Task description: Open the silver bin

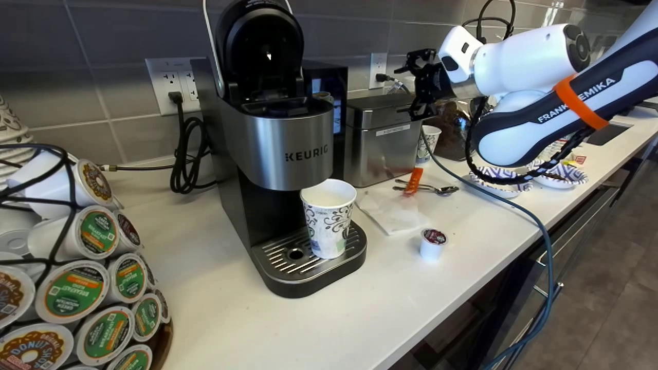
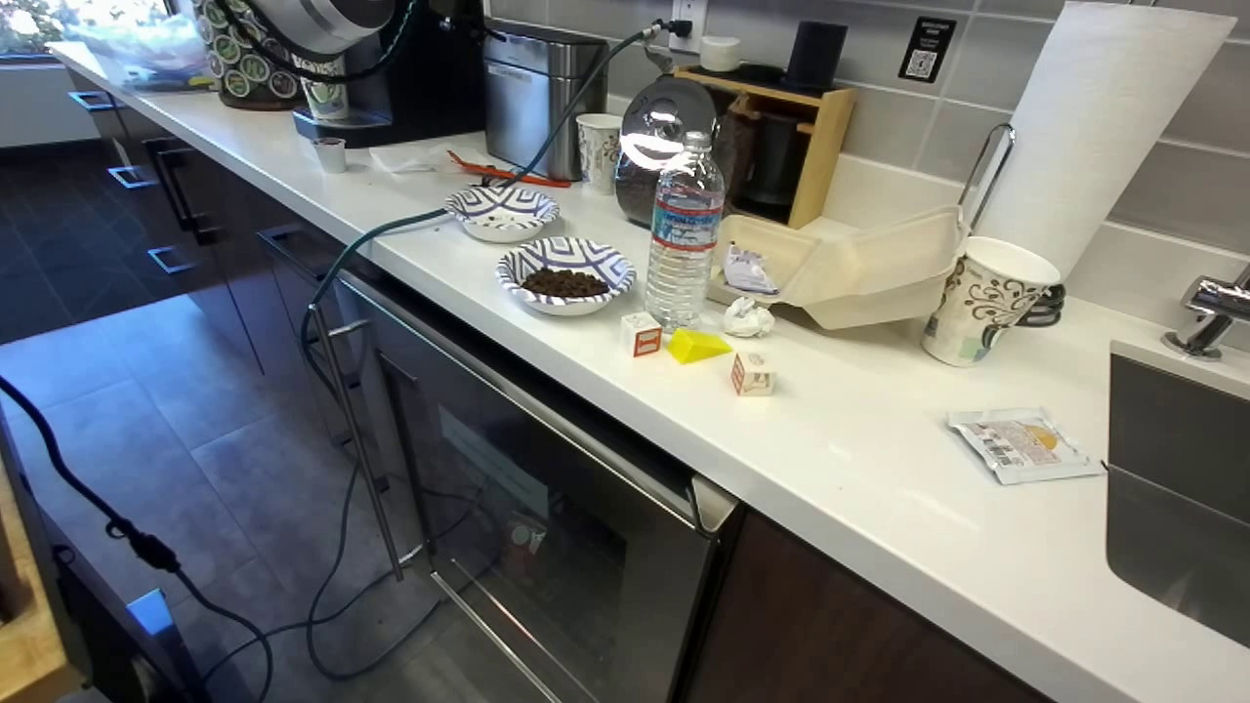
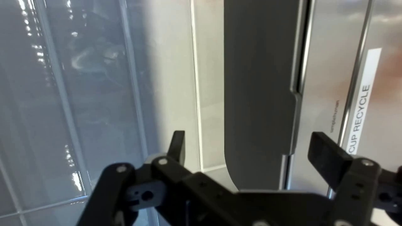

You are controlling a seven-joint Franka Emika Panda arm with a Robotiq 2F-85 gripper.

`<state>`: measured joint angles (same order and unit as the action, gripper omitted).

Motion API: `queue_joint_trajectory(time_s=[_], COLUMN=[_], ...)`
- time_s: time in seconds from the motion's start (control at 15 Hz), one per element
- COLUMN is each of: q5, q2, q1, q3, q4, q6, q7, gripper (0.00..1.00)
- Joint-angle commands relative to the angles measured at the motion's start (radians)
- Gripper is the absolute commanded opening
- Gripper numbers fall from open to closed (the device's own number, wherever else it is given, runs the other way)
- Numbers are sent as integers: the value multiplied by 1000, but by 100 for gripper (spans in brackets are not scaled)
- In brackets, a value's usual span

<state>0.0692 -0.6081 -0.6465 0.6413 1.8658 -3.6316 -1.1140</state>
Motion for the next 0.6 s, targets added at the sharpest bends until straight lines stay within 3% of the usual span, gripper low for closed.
queue_joint_trajectory(time_s=[0.0, 0.53], q5=[-52, -89], q2=[-51, -79], q1=[-15, -24], q3=[36, 67], q4=[-35, -73], q6=[-23, -24], q7=[-11, -12], gripper=[100, 100])
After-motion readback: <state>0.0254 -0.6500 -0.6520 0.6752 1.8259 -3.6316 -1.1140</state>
